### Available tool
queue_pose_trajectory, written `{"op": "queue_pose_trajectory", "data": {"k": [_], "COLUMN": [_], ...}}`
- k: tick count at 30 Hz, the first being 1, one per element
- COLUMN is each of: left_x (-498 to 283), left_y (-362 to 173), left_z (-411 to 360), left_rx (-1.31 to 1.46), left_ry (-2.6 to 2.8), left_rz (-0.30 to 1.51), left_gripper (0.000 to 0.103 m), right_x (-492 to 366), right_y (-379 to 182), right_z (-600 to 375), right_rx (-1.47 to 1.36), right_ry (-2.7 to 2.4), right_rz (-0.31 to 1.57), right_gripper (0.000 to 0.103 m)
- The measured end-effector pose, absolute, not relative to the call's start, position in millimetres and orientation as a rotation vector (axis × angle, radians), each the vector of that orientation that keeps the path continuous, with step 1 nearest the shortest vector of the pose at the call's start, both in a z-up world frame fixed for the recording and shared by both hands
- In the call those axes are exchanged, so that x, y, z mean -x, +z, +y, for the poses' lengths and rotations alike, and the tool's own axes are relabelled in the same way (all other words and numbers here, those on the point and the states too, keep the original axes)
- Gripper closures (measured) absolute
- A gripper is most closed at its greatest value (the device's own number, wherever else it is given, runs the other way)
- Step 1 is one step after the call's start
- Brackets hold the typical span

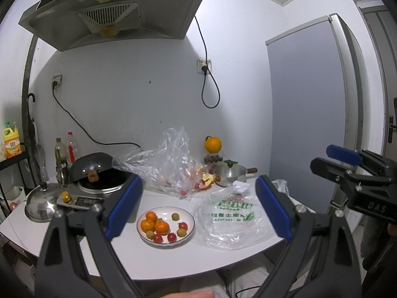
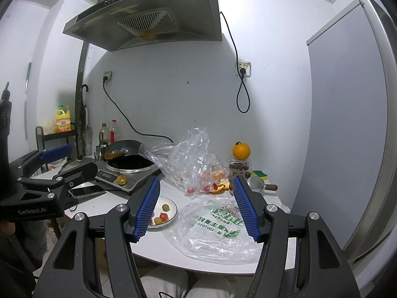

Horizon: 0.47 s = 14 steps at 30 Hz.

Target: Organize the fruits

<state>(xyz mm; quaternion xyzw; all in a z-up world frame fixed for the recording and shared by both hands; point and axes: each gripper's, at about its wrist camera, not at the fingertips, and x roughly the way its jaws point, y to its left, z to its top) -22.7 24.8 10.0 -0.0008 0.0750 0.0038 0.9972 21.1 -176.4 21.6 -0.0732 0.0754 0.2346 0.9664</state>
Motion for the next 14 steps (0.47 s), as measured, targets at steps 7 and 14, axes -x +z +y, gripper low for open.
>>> {"op": "queue_pose_trajectory", "data": {"k": [7,14], "left_x": [22.7,21.6], "left_y": [9.2,8.6], "left_z": [25.1,26.7], "left_rx": [0.001,0.015], "left_ry": [0.006,0.015], "left_rz": [0.153,0.149], "left_gripper": [0.009,0.009], "right_x": [-20.9,-21.6], "right_y": [21.5,21.8], "right_z": [-176.2,-176.0], "right_rx": [0.148,0.149], "right_ry": [0.473,0.473], "right_rz": [0.153,0.153], "right_gripper": [0.038,0.038]}}
